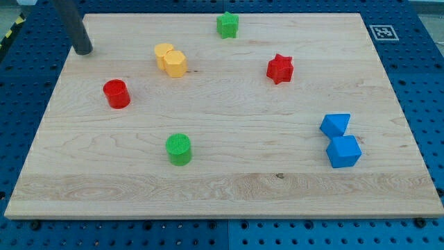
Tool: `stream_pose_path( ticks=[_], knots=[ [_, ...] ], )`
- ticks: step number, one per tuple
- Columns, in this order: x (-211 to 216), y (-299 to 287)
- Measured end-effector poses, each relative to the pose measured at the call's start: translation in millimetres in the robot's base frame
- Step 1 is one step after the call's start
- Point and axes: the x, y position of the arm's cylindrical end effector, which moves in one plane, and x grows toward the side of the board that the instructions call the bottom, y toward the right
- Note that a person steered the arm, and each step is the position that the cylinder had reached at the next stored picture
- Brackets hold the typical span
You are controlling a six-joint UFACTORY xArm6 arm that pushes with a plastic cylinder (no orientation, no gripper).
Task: Move the red circle diagonally to the green circle
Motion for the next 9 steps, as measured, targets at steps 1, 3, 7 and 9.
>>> stream_pose_path(
  ticks=[1,3,7,9],
  knots=[
    [28.8,4.9],
    [37.4,5.6],
    [129.6,55.8],
    [129.0,77.5]
  ],
)
